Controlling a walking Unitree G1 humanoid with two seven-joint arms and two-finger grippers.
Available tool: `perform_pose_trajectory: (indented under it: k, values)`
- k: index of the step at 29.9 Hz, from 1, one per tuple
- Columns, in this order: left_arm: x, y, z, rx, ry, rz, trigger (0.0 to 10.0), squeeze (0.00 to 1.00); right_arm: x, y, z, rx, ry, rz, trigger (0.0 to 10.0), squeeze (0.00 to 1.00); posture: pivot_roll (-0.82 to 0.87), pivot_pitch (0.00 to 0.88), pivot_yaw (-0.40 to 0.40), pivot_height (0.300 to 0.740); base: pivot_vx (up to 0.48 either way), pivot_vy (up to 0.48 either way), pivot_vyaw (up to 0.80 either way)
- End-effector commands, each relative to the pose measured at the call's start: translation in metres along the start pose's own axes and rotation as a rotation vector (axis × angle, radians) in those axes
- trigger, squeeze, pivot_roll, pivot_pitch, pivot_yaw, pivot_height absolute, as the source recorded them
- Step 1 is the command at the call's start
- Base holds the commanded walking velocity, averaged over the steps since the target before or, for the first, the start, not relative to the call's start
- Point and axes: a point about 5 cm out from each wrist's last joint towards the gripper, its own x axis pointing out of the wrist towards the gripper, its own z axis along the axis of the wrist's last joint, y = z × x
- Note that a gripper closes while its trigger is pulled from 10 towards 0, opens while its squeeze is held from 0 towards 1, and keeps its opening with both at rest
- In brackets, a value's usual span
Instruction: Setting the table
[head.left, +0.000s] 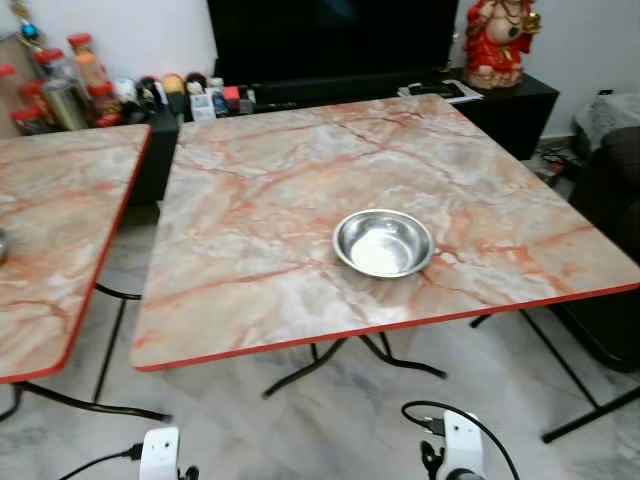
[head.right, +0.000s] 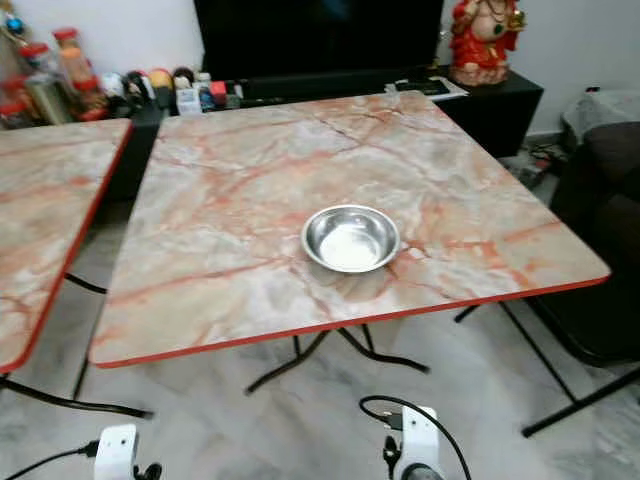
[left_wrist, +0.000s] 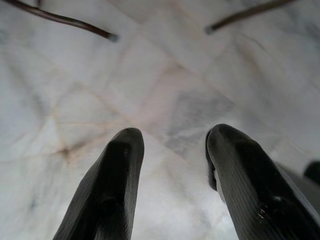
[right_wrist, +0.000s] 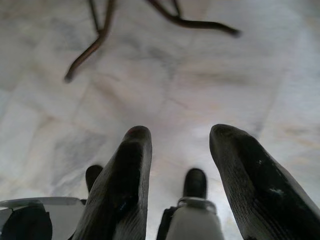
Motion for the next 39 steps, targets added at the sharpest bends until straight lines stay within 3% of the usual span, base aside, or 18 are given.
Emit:
perform_pose_trajectory:
  k: [1,8,39]
  values:
    - [0.0001,0.0016,0.0003,-0.019,0.005,0.011,10.0,0.0,0.0001,-0.0034,0.002,-0.005,-0.006,-0.011,10.0,0.0,0.08,0.0,0.063,0.74,0.0,0.48,0.0]
    - [0.0003,0.0027,0.0018,-0.025,0.0,0.016,10.0,0.0,0.0003,-0.0034,0.0029,-0.014,-0.008,-0.016,10.0,0.0,0.09,0.0,0.058,0.74,0.0,0.48,0.56]
    - [0.0003,0.0048,0.0026,-0.035,-0.001,0.028,10.0,0.0,0.0006,0.0015,0.0018,0.017,-0.002,0.002,10.0,0.0,0.1,0.0,0.059,0.74,0.0,0.48,0.0]
